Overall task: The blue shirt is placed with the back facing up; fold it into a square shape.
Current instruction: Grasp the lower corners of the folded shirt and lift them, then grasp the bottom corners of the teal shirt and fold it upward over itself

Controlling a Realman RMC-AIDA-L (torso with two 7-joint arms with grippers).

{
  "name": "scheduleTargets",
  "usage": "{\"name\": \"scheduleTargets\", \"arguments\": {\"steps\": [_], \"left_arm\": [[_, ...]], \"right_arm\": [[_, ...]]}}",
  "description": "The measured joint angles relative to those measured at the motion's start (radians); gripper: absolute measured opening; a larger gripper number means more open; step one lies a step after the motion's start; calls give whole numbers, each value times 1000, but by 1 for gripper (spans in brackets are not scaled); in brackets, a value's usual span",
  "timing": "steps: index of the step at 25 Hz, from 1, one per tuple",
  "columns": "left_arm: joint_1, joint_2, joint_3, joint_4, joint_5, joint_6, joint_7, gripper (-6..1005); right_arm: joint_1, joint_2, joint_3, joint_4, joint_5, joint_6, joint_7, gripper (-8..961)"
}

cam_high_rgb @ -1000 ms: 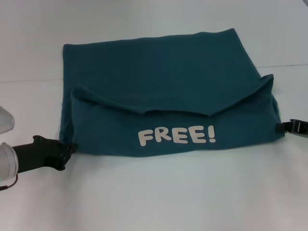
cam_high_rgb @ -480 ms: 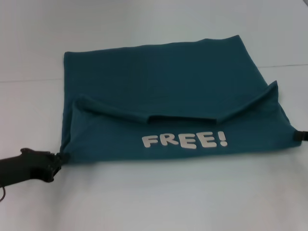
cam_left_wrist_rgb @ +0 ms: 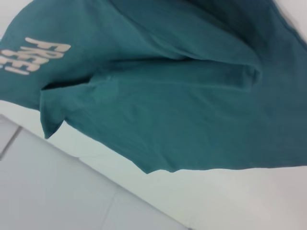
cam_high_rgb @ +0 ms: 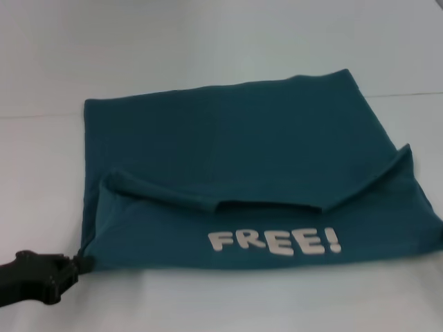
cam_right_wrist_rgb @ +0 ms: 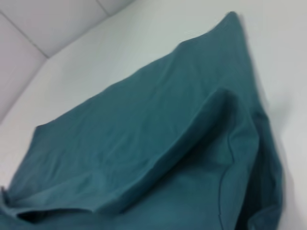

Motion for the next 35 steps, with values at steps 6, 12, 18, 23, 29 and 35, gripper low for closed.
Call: {"name": "scheduleTargets", "arguments": {"steps": [6, 12, 18, 23, 29, 35], "left_arm": [[25, 1, -51, 7, 23, 92, 0, 7], [44, -1, -71, 9, 51, 155, 0, 7], [69, -1, -73, 11, 53, 248, 7, 7], [84, -1, -72, 12, 66, 304, 9, 7], [111, -2, -76, 15, 79, 352, 12, 6], [111, -1, -103, 15, 95, 360, 14, 6]], "right_arm": [[-83, 7, 117, -17, 0, -164, -83, 34], [-146, 19, 186, -51, -6, -269, -141, 34], [-189, 21, 189, -53, -11, -310, -182, 34], [-207, 27, 204, -53, -42, -340, -223, 33], [-233, 29, 217, -52, -60, -363, -242, 33], [-250, 28, 283, -53, -59, -396, -245, 32]]}}
